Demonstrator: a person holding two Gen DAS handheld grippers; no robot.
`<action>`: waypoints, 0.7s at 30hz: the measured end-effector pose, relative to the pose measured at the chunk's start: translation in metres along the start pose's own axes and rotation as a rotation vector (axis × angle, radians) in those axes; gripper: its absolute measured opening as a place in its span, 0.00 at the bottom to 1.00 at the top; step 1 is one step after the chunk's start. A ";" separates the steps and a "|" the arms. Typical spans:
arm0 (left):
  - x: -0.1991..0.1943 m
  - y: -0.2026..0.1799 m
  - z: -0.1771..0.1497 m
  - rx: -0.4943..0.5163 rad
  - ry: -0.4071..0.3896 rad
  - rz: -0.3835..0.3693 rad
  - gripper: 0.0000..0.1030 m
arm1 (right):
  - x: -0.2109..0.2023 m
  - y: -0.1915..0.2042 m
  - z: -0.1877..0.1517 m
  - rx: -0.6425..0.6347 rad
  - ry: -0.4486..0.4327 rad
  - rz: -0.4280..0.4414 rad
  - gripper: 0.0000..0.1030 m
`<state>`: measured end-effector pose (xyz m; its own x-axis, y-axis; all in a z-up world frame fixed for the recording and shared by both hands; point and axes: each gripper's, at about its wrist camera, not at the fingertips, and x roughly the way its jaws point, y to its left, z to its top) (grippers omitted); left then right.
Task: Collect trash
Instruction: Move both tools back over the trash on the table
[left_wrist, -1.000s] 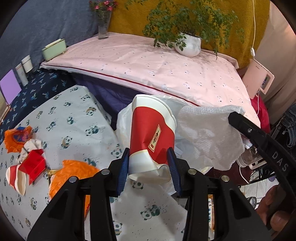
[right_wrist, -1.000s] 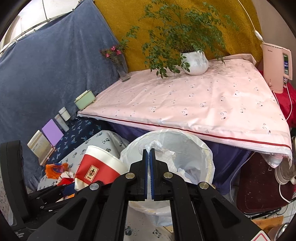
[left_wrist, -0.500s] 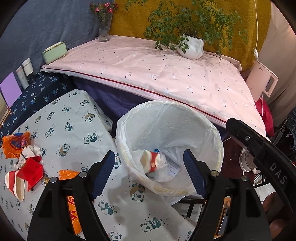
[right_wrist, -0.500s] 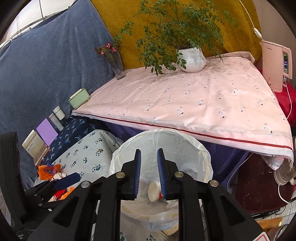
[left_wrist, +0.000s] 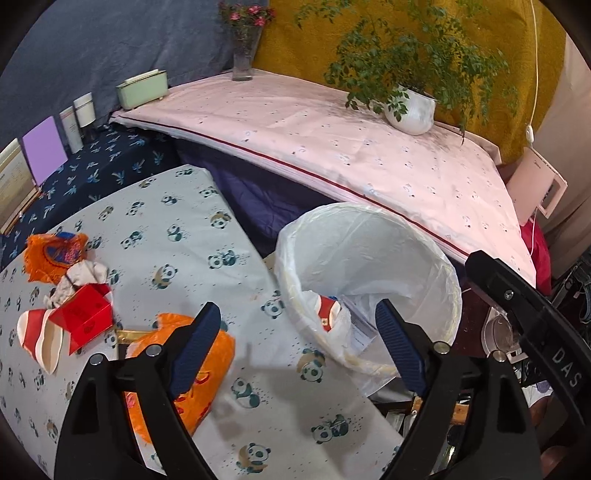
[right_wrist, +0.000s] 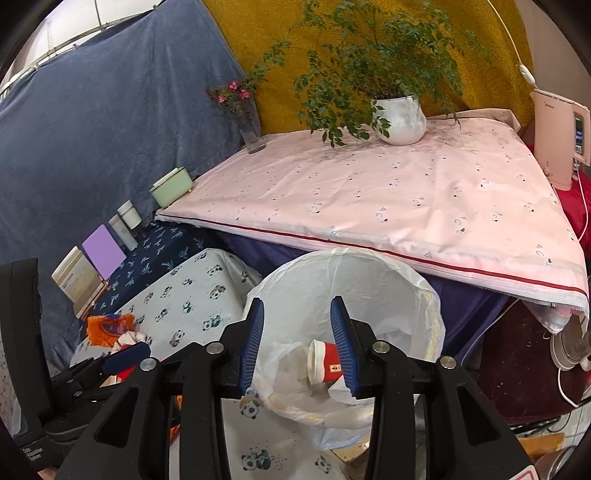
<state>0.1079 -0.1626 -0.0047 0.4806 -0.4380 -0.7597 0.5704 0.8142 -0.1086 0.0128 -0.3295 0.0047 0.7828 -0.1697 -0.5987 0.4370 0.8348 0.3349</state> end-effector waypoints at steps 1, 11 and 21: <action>-0.002 0.004 -0.002 -0.006 -0.002 0.007 0.80 | -0.001 0.004 -0.001 -0.006 0.001 0.006 0.39; -0.029 0.055 -0.020 -0.095 -0.021 0.068 0.83 | -0.006 0.053 -0.019 -0.074 0.025 0.060 0.54; -0.055 0.118 -0.047 -0.210 -0.043 0.163 0.87 | -0.004 0.100 -0.043 -0.149 0.069 0.109 0.63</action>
<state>0.1178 -0.0248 -0.0056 0.5853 -0.3072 -0.7504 0.3346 0.9345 -0.1216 0.0340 -0.2231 0.0098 0.7878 -0.0420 -0.6146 0.2769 0.9153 0.2924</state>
